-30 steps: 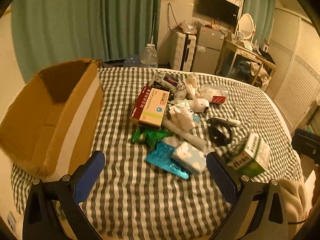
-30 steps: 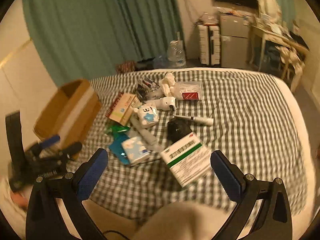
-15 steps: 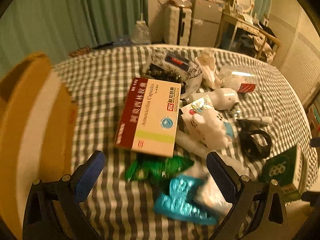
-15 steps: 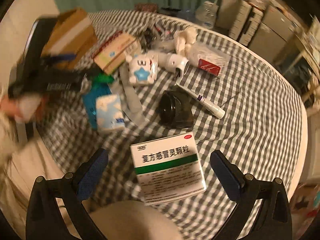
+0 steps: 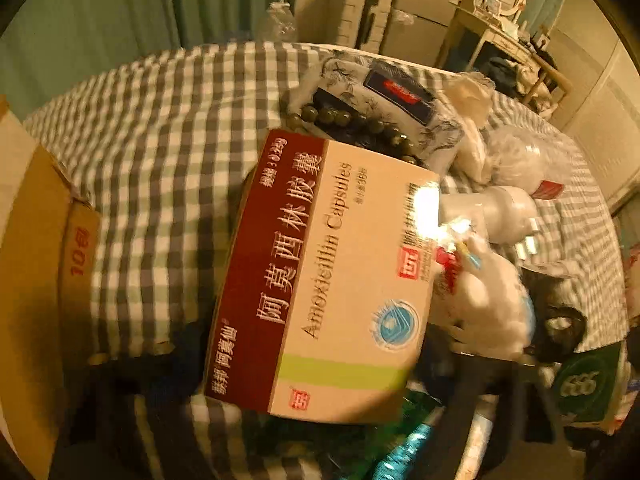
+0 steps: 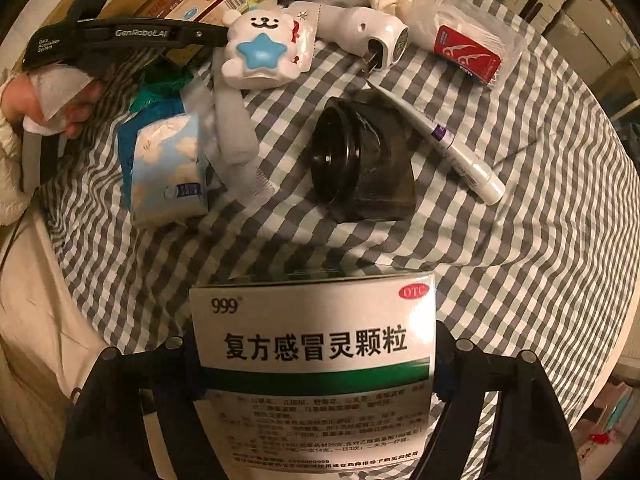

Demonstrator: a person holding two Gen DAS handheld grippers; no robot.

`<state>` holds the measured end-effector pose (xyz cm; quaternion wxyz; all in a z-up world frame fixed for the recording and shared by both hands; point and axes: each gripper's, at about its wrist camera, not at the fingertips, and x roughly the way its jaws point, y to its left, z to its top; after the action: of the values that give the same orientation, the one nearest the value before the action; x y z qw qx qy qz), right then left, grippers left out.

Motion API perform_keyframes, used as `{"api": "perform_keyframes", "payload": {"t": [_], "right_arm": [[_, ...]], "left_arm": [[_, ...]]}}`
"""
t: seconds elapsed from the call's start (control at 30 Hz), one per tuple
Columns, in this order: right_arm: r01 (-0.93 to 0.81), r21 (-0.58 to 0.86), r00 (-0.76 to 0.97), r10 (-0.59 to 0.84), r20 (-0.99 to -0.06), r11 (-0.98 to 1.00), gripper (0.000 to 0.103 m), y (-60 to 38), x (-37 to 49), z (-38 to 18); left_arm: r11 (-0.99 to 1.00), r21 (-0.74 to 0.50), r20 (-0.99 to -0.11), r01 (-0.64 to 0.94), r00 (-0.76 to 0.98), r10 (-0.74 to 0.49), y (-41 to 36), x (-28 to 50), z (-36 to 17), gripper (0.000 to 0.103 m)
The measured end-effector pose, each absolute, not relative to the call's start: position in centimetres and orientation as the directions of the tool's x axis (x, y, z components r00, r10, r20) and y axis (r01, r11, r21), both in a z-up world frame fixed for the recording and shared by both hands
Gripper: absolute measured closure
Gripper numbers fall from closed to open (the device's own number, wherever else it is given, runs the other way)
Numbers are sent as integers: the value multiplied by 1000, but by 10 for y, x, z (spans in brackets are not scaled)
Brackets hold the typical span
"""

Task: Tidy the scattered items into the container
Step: 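Carry both medicine boxes over the cardboard box and release them inside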

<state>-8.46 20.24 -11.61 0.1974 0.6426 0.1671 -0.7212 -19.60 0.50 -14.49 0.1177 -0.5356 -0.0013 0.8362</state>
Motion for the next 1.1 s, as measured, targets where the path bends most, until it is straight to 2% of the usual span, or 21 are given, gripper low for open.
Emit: {"api": "perform_keyframes", "payload": {"t": [0.23,0.37,0.8,0.97,1.1], "right_arm": [[458,-18,-127,-46,-991,-889,26,205,-74,-95],[433,-34,-176,-47,-983,-901,26,206,-65,-65],[420,-87,-380,-88,-921,-903,26,171,10,29],[398,-59,-446,-136,-885,-915,26,150,27,71],[408,-65,-506,-166,-846,-911,26,120,37,110]], "left_arm": [[-971,-132,-885,-199,-418,206,-14,-160,-117,26],[-961,-169,-868,-219,-429,250,-18,-134,-92,26],[-952,-157,-783,-262,-555,282,-31,-63,9,26],[-966,-96,-732,-242,-640,234,-66,-50,66,26],[-976,1,-670,-216,-725,160,-101,-38,125,26]]}}
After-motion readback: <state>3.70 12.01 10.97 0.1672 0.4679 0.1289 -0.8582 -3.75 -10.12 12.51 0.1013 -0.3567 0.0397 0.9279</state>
